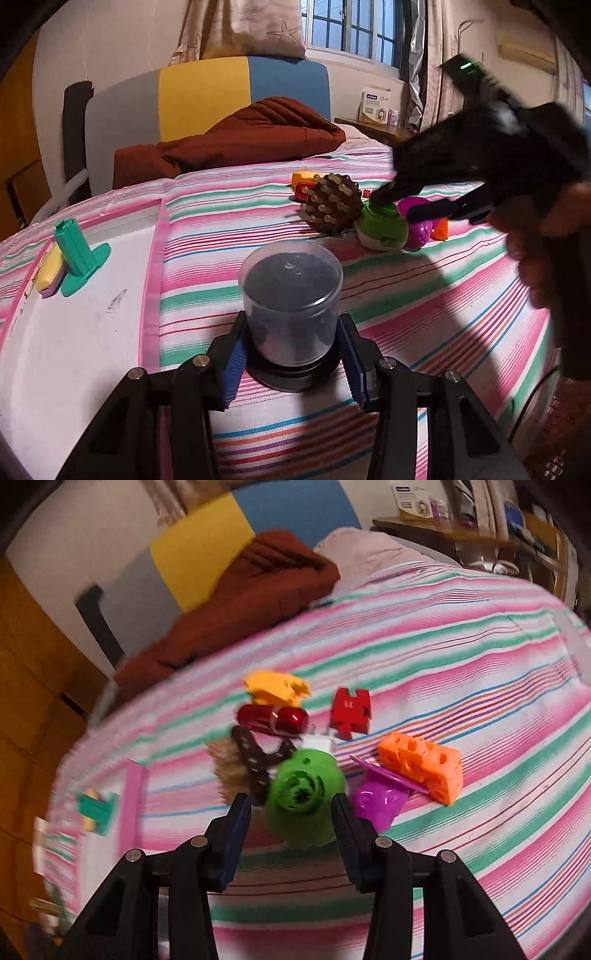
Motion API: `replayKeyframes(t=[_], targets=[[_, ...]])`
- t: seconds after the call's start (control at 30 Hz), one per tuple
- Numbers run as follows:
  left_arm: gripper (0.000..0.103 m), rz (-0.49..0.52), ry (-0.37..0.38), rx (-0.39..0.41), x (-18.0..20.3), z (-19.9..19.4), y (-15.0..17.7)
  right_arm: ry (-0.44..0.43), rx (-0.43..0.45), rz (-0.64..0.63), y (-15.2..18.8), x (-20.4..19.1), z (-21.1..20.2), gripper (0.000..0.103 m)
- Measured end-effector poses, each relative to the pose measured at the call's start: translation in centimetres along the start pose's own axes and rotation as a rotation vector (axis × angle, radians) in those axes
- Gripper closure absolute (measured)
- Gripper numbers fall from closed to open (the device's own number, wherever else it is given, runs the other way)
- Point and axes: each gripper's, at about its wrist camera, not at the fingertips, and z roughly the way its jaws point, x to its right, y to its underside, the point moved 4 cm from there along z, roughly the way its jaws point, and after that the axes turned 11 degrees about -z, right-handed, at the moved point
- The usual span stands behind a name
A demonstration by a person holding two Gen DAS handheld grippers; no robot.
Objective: Organize rigid objects
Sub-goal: 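Set the clear cup upright on the cover and open the left tool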
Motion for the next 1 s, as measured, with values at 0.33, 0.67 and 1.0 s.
replayKeyframes(t=[0.33,0.67,1.0], targets=[[0.034,0.078,-0.009,-0.019,1.4,0.4,0.9,-0.015,-0.02,0.028,-1.3,1.1,2.3,0.053],[0.03,0.075,0.012,-0.007,1.4,-0.1,1.1,0.003,-0.024,-0.034,-1.7,0.0,2.5,0.05],[0.014,0.001,-0.001,0.012,0.5,-0.8,1.2,-0.037,-0.041,-0.011,-2.0,0.0,3.0,0.048]])
